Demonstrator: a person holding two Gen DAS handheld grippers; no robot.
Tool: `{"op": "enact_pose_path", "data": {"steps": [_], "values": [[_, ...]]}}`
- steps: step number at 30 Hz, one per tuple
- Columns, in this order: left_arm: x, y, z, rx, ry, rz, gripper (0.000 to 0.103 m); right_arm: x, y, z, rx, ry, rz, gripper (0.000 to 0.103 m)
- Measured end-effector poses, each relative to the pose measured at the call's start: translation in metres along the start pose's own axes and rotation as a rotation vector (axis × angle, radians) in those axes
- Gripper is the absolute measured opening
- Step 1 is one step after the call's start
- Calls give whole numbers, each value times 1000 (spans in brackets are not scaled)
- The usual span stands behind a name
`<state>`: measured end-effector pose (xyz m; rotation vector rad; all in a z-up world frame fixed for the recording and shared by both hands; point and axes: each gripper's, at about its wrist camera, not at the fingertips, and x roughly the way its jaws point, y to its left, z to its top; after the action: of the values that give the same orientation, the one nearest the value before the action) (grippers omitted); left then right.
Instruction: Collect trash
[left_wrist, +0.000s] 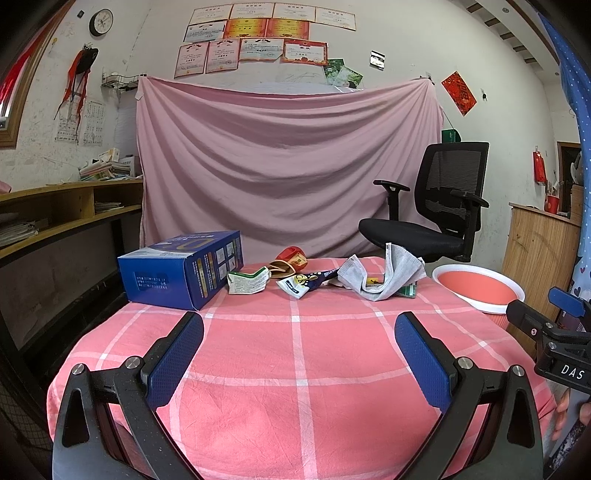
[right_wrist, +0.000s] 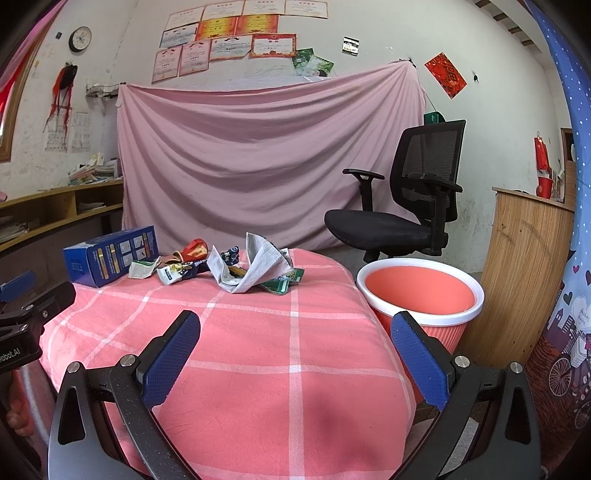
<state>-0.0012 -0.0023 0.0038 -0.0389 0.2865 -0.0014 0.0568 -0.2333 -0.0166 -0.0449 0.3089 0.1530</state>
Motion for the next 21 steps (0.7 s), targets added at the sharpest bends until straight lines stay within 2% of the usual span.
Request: {"op": "enact_pose_path", "data": {"steps": [21], "values": [[2,-1,-1,4,2,-4,102,-1,-1,1,3,1,0,103]]}}
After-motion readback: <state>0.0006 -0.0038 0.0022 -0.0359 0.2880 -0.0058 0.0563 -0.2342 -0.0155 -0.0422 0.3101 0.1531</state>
